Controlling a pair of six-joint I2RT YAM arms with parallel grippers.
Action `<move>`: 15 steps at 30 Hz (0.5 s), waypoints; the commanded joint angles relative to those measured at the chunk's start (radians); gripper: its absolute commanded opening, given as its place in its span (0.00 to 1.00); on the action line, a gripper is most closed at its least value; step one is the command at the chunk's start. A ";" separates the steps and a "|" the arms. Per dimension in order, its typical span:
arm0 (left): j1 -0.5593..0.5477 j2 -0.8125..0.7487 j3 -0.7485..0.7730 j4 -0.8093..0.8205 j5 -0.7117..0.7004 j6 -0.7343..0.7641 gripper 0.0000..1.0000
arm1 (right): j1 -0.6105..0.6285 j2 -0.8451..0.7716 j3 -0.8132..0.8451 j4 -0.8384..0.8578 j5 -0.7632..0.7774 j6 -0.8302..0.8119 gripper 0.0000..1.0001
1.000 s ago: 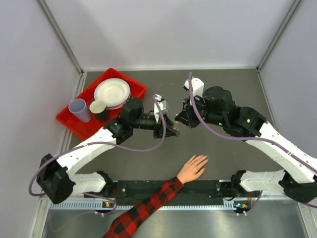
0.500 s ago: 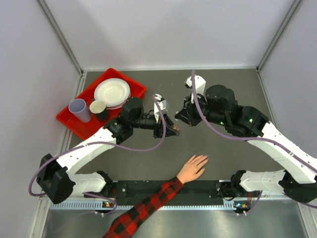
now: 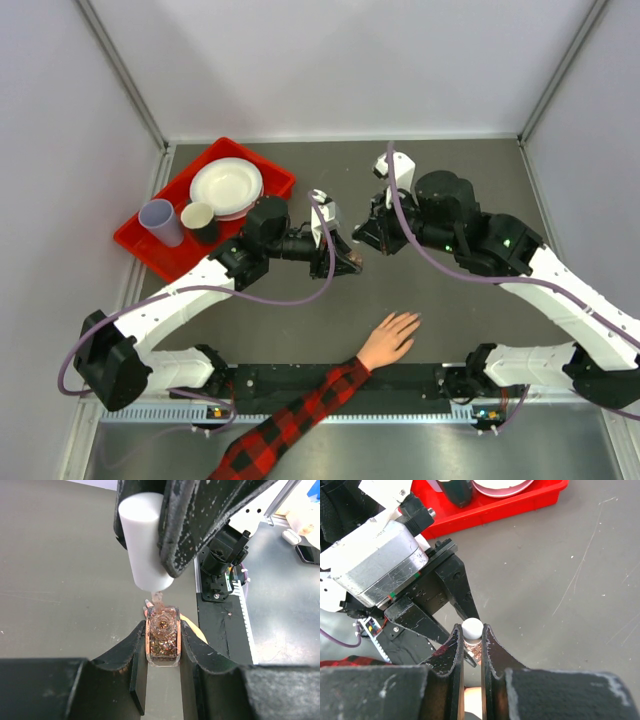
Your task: Paint the nails
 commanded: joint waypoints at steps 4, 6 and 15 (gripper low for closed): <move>-0.003 -0.013 0.045 0.025 -0.003 0.015 0.00 | 0.013 0.003 -0.002 0.048 -0.029 0.004 0.00; -0.003 -0.013 0.045 0.025 -0.003 0.015 0.00 | 0.013 0.000 -0.009 0.053 -0.027 0.005 0.00; -0.003 -0.017 0.043 0.025 -0.003 0.015 0.00 | 0.013 0.009 -0.028 0.059 -0.015 0.002 0.00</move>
